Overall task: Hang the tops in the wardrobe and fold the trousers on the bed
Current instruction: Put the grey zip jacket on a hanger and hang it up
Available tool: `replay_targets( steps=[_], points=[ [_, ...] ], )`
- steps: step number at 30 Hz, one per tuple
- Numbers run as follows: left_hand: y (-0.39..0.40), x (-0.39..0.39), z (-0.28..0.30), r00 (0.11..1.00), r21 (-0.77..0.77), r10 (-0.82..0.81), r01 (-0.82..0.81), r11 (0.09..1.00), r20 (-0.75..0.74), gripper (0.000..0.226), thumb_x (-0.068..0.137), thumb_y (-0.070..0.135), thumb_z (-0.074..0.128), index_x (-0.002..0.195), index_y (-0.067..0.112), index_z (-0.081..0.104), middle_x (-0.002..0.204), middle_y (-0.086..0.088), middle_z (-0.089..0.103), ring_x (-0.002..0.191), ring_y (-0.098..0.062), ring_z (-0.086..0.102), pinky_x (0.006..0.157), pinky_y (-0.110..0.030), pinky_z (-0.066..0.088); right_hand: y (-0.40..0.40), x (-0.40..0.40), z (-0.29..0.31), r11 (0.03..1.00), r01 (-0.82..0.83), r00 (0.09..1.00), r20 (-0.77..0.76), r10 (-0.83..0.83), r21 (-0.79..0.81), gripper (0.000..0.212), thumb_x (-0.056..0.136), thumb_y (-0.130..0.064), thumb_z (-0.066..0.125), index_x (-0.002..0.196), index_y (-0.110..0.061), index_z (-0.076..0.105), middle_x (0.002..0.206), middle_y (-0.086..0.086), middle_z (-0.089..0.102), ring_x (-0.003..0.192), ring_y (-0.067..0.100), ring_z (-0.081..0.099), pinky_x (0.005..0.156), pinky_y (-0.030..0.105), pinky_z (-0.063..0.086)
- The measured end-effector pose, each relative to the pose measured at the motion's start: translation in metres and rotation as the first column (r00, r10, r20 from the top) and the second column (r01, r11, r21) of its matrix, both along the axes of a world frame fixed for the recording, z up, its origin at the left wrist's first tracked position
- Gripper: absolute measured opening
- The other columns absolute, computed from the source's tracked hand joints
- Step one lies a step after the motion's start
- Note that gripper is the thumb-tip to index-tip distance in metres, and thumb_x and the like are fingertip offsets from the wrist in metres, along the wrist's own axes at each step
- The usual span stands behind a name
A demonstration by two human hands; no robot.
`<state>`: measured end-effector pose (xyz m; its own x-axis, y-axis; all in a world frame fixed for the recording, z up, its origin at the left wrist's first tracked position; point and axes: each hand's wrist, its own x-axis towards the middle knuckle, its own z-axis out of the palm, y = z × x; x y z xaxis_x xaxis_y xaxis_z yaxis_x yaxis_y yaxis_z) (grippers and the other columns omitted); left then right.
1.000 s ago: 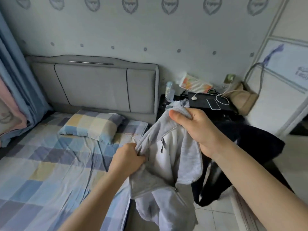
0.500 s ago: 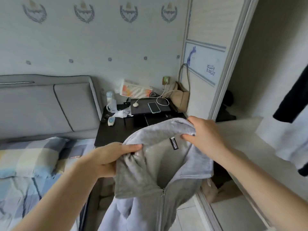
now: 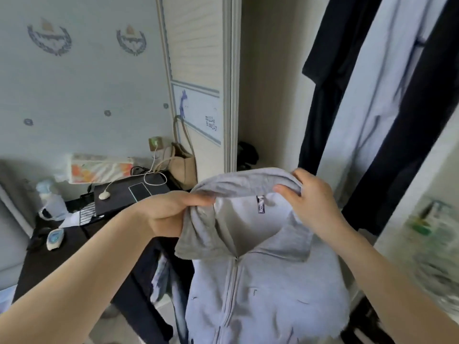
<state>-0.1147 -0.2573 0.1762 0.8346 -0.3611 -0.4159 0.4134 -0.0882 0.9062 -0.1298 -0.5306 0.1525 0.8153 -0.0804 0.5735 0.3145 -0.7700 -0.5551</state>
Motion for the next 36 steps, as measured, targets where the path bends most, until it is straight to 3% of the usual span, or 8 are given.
replay_targets(
  steps=[5,10,13,18,22,25,30,36],
  points=[
    [-0.039,0.069,0.017,0.991,0.093,0.006,-0.018,0.996,0.132,0.071,0.071,0.036,0.079,0.126,-0.004,0.058,0.121,-0.026,0.064,0.113,-0.038,0.062,0.104,-0.047,0.047,-0.017,0.015,0.013,0.991,0.123,0.986,0.106,-0.129,0.055,0.038,0.088,-0.032,0.064,0.068,-0.027,0.033,0.056,-0.007,0.040,0.054,0.009,0.041,0.050,0.018,0.033],
    [-0.061,0.144,0.038,0.953,0.065,0.219,-0.237,0.969,0.212,0.047,0.086,0.043,0.070,0.111,0.003,0.065,0.104,-0.014,0.068,0.097,-0.027,0.065,0.094,-0.040,0.053,-0.017,0.042,0.031,0.990,0.140,0.989,0.058,-0.138,-0.022,0.026,0.084,-0.035,0.071,0.087,-0.026,0.047,0.070,-0.013,0.053,0.069,0.001,0.052,0.061,0.008,0.039],
    [-0.057,0.194,0.064,0.987,-0.084,0.103,-0.093,0.992,0.121,0.024,0.093,0.033,0.063,0.092,0.009,0.064,0.082,-0.005,0.063,0.075,-0.015,0.061,0.069,-0.023,0.052,-0.020,0.073,0.050,0.979,0.205,0.978,0.048,-0.205,0.018,0.025,0.079,-0.033,0.077,0.091,-0.022,0.057,0.076,-0.013,0.061,0.075,0.000,0.057,0.063,0.006,0.041],
    [-0.042,0.259,0.102,0.960,-0.312,-0.253,0.278,0.909,0.118,0.022,0.083,0.016,0.064,0.104,0.010,0.062,0.087,-0.003,0.059,0.080,-0.015,0.057,0.085,-0.023,0.041,-0.026,0.122,0.076,0.942,0.324,0.941,0.069,-0.330,0.089,0.031,0.072,-0.028,0.080,0.067,-0.005,0.059,0.061,0.006,0.060,0.057,0.016,0.050,0.053,0.019,0.036],
    [-0.055,0.290,0.119,0.950,-0.291,-0.260,0.302,0.908,0.175,0.021,0.080,0.026,0.070,0.083,0.005,0.075,0.073,-0.005,0.073,0.059,-0.011,0.069,0.053,-0.016,0.053,-0.018,0.159,0.088,0.928,0.359,0.924,0.103,-0.369,0.098,0.038,0.079,-0.035,0.073,0.062,-0.006,0.055,0.056,0.007,0.053,0.051,0.006,0.043,0.050,0.016,0.033],
    [-0.072,0.316,0.123,0.944,-0.225,-0.065,0.144,0.964,0.323,0.033,0.087,0.031,0.071,0.098,0.000,0.069,0.087,-0.012,0.076,0.070,-0.018,0.073,0.056,-0.023,0.055,-0.014,0.183,0.099,0.917,0.397,0.915,0.070,-0.398,0.029,0.048,0.085,-0.044,0.064,0.062,-0.004,0.053,0.057,0.010,0.052,0.050,0.007,0.040,0.050,0.021,0.030],
    [-0.096,0.341,0.135,0.893,-0.231,0.026,0.088,0.969,0.449,0.031,0.090,0.034,0.068,0.088,0.003,0.065,0.083,-0.009,0.073,0.070,-0.017,0.071,0.058,-0.023,0.053,-0.014,0.205,0.122,0.902,0.403,0.904,-0.084,-0.419,-0.157,0.049,0.092,-0.042,0.058,0.057,-0.014,0.037,0.053,-0.002,0.037,0.047,0.006,0.032,0.050,0.024,0.026],
    [-0.122,0.360,0.156,0.859,-0.259,0.040,0.109,0.960,0.511,0.044,0.088,0.039,0.069,0.108,-0.001,0.066,0.103,-0.016,0.072,0.098,-0.030,0.069,0.096,-0.043,0.053,-0.008,0.220,0.178,0.850,0.395,0.878,-0.130,-0.461,-0.349,0.038,0.091,-0.046,0.054,0.066,-0.018,0.055,0.060,-0.007,0.057,0.055,0.011,0.054,0.056,0.029,0.046]
  ],
)
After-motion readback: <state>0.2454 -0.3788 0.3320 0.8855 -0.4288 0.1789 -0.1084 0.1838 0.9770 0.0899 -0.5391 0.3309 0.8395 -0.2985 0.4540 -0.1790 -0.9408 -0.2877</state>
